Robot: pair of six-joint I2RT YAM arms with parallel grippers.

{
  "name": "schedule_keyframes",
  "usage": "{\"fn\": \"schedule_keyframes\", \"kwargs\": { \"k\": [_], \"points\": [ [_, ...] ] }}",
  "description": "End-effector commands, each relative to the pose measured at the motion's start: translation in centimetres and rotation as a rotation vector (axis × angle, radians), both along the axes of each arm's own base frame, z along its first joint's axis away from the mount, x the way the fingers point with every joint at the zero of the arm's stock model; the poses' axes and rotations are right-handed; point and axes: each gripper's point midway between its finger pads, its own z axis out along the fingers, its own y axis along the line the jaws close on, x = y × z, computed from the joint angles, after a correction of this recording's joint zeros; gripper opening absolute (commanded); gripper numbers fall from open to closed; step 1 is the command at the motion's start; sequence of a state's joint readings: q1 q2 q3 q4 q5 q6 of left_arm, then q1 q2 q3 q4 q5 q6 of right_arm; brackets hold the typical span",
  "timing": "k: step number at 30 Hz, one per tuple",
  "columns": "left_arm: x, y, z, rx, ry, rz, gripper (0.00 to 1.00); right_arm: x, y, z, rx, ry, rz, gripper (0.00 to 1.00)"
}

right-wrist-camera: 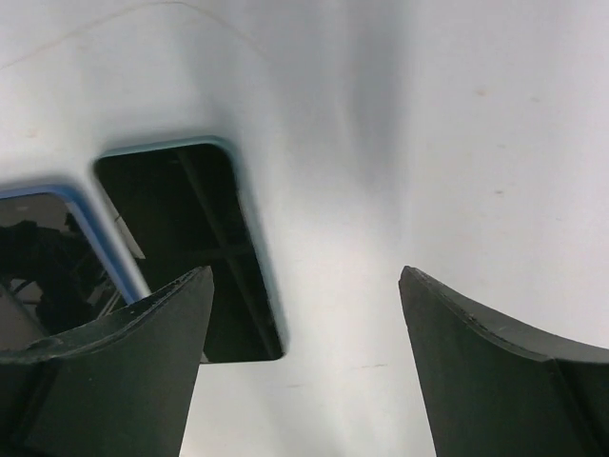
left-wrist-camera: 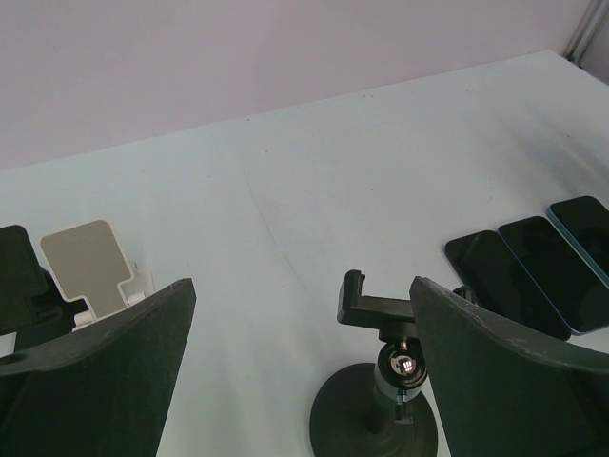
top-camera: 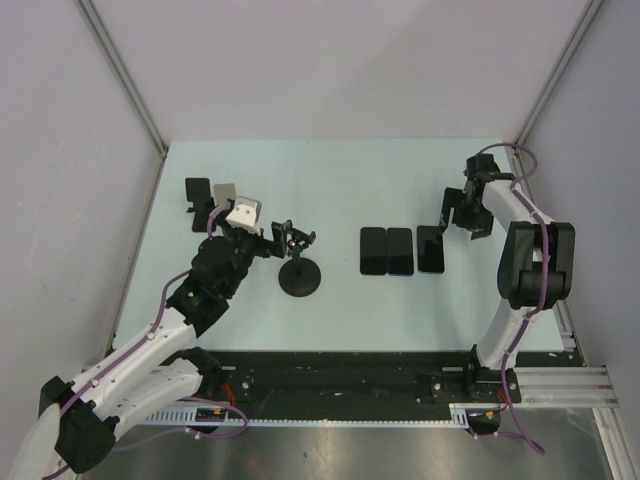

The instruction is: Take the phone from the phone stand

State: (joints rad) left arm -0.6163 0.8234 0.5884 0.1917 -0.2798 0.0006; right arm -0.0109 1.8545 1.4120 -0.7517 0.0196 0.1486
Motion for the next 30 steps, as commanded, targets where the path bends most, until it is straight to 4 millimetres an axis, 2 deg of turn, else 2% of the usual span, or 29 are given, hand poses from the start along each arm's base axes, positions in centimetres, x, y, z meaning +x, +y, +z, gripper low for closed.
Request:
{"fn": "schedule_keyframes", "kwargs": {
  "k": [1, 3, 6, 13, 24, 25, 30],
  "points": [
    [-0.1, 0.1, 1.9, -0.007, -0.057, -0.014, 1.0, -0.7, -3.5, -1.1, -0.073, 0.025, -0.024, 0.83],
    [-0.2, 0.1, 1.9, -0.007, -0.057, -0.014, 1.0, -0.7, -4.5, -1.8, -0.11, 0.041, -0.033, 0.84],
    [-0.2, 0.0, 1.9, -0.007, -0.057, -0.018, 1.0, -0.8, -5.0, -3.1, -0.126, 0.068, -0.036, 0.84],
    [-0.2, 0.0, 2.0, -0.009, -0.06, -0.018, 1.0, -1.0, -4.1, -5.4, -0.121, 0.123, 0.014, 0.84],
    [-0.4, -0.1, 2.3, -0.019, -0.064, -0.027, 1.0, -1.5, -1.9, -5.5, -0.131, 0.147, 0.113, 0.88],
    [-0.4, -0.1, 2.3, -0.019, -0.064, -0.027, 1.0, -1.5, -0.9, -5.5, -0.13, 0.147, 0.14, 0.88],
    [-0.5, -0.1, 2.3, -0.022, -0.066, -0.032, 1.0, -1.7, -0.4, -5.4, -0.12, 0.15, 0.15, 0.89]
  ]
}}
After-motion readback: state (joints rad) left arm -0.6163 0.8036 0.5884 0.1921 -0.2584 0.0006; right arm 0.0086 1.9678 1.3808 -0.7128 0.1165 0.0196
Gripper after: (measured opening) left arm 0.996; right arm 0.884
